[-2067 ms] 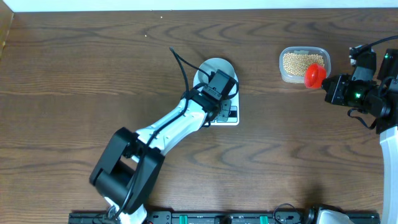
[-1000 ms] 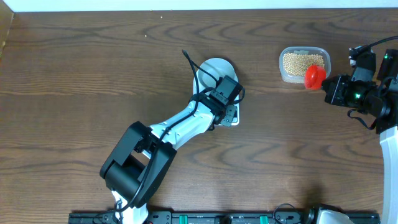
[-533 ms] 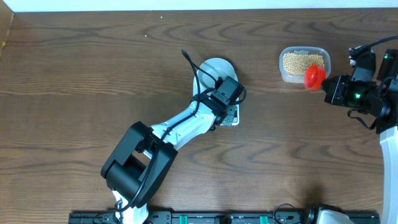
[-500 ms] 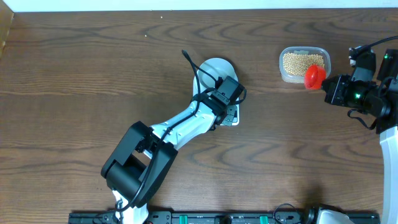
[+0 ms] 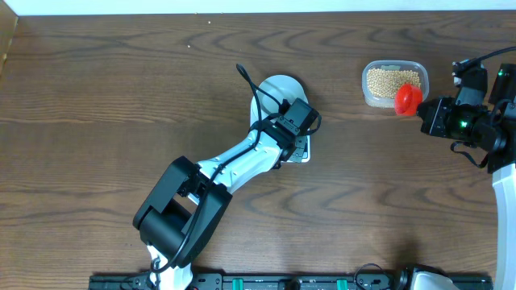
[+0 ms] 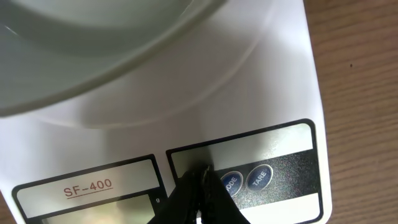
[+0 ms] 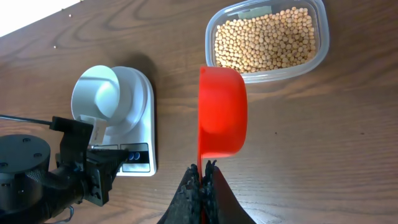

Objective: Scoop item into bowl and weigh 50g on scale

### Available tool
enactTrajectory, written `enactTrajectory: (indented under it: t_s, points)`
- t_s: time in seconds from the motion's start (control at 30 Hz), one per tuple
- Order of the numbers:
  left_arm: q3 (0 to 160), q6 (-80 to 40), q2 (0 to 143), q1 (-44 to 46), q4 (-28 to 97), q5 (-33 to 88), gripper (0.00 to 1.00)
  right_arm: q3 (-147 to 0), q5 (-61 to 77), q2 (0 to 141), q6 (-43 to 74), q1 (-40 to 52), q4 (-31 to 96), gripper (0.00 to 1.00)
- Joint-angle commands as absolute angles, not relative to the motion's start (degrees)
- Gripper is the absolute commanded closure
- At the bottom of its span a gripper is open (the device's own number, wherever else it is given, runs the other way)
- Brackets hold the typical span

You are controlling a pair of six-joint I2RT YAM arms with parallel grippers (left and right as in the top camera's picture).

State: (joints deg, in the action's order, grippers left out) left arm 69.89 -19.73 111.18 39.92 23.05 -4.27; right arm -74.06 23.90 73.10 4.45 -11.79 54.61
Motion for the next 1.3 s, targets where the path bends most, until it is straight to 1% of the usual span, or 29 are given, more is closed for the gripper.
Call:
enactTrajectory:
  t_s: [0.0, 0.27, 0.4, 0.87, 1.0, 1.27]
  points:
    - [69.63, -19.18, 110.93, 38.98, 25.06, -6.87, 0.93, -74.98, 23.88, 72.64, 3.55, -12.01, 54.65, 0.99]
    - [70.48, -18.0, 89.95, 38.92, 23.64, -7.14, 0.92, -74.98, 23.44, 72.64, 3.55, -12.01, 52.9, 0.99]
    - [70.48, -17.61, 87.24, 38.92, 23.68, -7.16, 0.92, -74.98, 21.54, 72.66, 3.55, -12.01, 52.73, 0.99]
    - [69.06, -18.22, 89.41, 38.98, 25.34, -6.57, 0.92, -74.98, 20.88, 72.66, 3.57, -12.01, 50.11, 0.99]
    - [68.88, -18.33, 93.71, 39.13, 24.73, -3.6, 0.93, -74.98, 20.88, 72.66, 3.55, -12.01, 50.11, 0.99]
    - [68.88, -18.37, 102.91, 41.82, 24.75, -3.49, 0.93, -74.98, 20.78, 72.66, 3.55, -12.01, 50.11, 0.99]
